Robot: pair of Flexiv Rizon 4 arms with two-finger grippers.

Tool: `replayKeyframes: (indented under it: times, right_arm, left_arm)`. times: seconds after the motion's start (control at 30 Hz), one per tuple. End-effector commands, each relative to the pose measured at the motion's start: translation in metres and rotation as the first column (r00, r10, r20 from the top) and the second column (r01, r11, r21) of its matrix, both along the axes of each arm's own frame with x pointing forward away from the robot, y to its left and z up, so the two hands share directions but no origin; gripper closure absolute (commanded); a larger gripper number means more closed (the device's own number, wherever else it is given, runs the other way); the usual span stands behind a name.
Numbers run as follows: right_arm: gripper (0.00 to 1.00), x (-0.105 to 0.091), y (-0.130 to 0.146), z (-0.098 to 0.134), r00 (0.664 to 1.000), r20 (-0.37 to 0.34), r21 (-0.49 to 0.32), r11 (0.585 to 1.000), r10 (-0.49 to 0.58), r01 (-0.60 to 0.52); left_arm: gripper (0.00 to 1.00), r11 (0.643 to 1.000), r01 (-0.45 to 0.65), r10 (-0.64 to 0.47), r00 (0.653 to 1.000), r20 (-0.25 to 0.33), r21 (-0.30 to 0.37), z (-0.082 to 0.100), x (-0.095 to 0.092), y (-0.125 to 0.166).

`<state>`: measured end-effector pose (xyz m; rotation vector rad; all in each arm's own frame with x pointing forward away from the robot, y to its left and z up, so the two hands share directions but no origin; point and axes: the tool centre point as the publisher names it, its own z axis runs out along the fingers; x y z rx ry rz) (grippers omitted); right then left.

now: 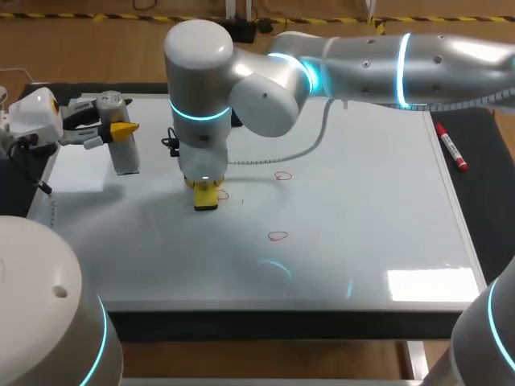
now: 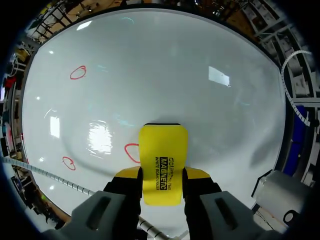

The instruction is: Pick up the inspection probe, press it on each red-marked spot on the whiteboard one by one, put down the probe, pick up the eraser, and wipe off all the red marks.

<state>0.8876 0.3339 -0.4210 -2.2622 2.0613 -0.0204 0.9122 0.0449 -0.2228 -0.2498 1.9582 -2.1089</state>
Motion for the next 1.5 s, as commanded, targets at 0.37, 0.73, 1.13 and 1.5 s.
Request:
replayKeyframes:
  times: [0.37, 0.73, 1.13, 1.5]
  right_arm:
    - [1.00, 0.004, -0.030, 0.000, 0.999, 0.031, -0.043, 0.998, -0.034, 0.035]
    - [1.00, 0.008, -0.057, 0.001, 0.997, 0.048, -0.081, 0.995, -0.062, 0.066]
    - [1.00, 0.018, -0.074, 0.027, 0.996, 0.082, -0.092, 0.995, -0.039, 0.046]
    - [1.00, 0.046, -0.132, 0.053, 0.988, 0.129, -0.112, 0.988, -0.089, 0.103]
  left_arm:
    - [1.00, 1.000, -0.001, 0.001, 1.000, -0.001, 0.001, 0.002, -0.001, 0.000]
    - [1.00, 1.000, -0.001, 0.001, 1.000, -0.001, 0.001, 0.002, -0.001, 0.000]
    - [1.00, 1.000, -0.001, 0.001, 1.000, -0.001, 0.001, 0.002, -0.001, 0.000]
    - [1.00, 1.000, -0.001, 0.001, 1.000, -0.001, 0.001, 0.002, -0.001, 0.000]
